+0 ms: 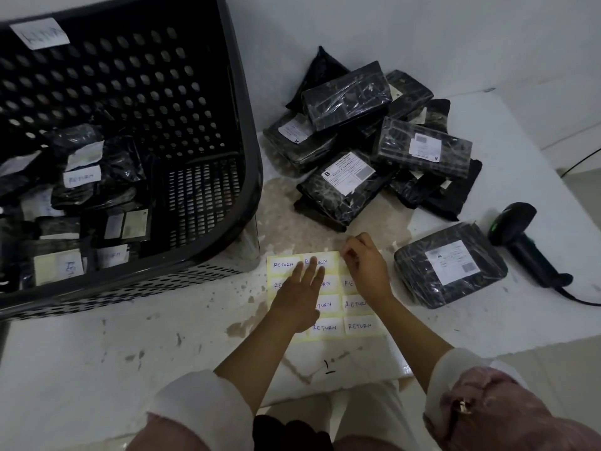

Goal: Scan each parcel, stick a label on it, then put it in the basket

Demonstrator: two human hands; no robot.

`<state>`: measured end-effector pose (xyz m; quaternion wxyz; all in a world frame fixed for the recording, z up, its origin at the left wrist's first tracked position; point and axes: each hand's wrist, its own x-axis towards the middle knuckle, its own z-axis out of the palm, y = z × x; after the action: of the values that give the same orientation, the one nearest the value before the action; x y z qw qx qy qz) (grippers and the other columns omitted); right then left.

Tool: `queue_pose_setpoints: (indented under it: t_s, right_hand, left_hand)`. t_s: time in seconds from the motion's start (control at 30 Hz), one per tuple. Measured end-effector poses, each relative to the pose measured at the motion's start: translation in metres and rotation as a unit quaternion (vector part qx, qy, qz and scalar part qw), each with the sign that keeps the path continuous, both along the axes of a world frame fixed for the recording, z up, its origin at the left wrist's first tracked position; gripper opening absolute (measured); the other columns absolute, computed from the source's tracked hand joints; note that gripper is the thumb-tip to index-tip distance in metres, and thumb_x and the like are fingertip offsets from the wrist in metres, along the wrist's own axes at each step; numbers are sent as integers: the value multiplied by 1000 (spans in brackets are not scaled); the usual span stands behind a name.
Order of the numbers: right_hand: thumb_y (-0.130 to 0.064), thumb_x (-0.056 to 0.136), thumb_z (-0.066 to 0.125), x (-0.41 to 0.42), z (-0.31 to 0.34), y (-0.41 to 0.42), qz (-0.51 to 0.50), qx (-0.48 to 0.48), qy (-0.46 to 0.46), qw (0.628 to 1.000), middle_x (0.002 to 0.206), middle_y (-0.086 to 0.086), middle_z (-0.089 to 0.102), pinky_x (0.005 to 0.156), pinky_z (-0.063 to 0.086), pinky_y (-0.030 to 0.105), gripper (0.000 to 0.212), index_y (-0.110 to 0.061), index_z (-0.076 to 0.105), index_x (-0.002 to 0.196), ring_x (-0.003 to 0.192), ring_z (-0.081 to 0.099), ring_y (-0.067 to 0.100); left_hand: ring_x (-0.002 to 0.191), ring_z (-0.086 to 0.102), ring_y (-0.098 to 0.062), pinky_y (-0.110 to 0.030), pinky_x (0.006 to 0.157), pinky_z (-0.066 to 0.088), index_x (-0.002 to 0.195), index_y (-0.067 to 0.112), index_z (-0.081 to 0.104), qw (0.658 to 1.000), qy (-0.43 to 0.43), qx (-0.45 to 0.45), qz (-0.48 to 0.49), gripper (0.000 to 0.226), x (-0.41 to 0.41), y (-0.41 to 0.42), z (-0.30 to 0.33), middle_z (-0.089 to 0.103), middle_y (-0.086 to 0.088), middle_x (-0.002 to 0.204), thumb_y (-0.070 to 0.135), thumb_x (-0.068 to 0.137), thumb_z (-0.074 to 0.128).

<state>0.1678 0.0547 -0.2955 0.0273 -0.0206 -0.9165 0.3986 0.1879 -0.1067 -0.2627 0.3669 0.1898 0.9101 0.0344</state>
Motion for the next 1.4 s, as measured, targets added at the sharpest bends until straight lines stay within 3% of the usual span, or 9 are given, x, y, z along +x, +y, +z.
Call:
queue_pose_setpoints:
  t_s: [0.23,0.3,0.4,0.6,0.8,1.0,1.13,1.3,1.4]
  right_hand:
    - [4,89,53,-3,2,4,14,-15,-31,999,92,11,54,64,45,33,8,-2,57,92,71,53,21]
    - [-5,91,55,-5,4,-1,8,-6,-35,999,84,8,52,60,41,32,2,-5,54,89,68,50,20]
    - [-20,86,68,-10,8,-10,-14,22,-82,996,84,6,51,59,40,32,20,-9,53,91,70,51,21]
    - [3,84,51,-12,11,-24,-97,39,-144,984,88,16,62,60,45,37,37,-9,40,118,77,59,33]
    - [-5,88,59,-14,19,-8,-115,14,-190,975,89,14,69,67,45,33,33,-10,40,114,83,64,32]
    - [4,87,57,-14,26,16,-90,-5,-203,975,86,16,66,48,31,18,30,-15,39,100,80,62,28]
    - [7,84,52,-13,30,17,-99,15,-202,974,89,12,63,51,30,26,28,-8,48,108,78,57,26]
    - [3,86,51,-12,34,16,-95,14,-218,971,91,13,56,63,33,28,28,-6,48,112,90,59,32]
    - [1,87,50,-14,37,12,-80,8,-231,970,99,15,60,58,33,26,28,-9,45,113,87,57,29]
  left_hand:
    - [146,-20,-26,-42,116,17,151,18,-15,1000,-6,2,-4,87,-1,-1,0,-28,0,156,23,95,51]
    - [146,-20,-26,-42,117,16,151,17,-16,1000,-7,0,-8,87,-1,-1,0,-29,0,156,24,95,50]
    - [145,-21,-27,-41,118,13,150,16,-16,1000,0,-9,-16,87,0,0,0,-29,-1,156,26,95,50]
    - [145,-23,-28,-42,119,13,149,16,-19,1000,3,-12,-21,90,1,-1,-1,-32,-2,154,25,94,52]
    - [144,-24,-27,-42,119,12,149,16,-20,1000,11,-14,-21,92,3,-2,-5,-32,-2,154,24,93,53]
    - [143,-26,-28,-42,119,10,149,16,-21,1000,5,-13,-19,96,4,-1,-5,-34,-2,153,26,92,56]
    - [143,-26,-28,-43,120,9,149,16,-20,1000,-1,-16,-20,96,4,-1,-3,-34,-2,153,24,92,56]
    - [147,-6,-32,-46,120,7,151,10,1,999,46,-18,-23,73,-7,9,6,-14,-10,159,16,96,48]
    - [147,4,-31,-44,120,8,149,7,13,991,119,14,-63,64,-12,18,9,0,-13,159,16,95,47]
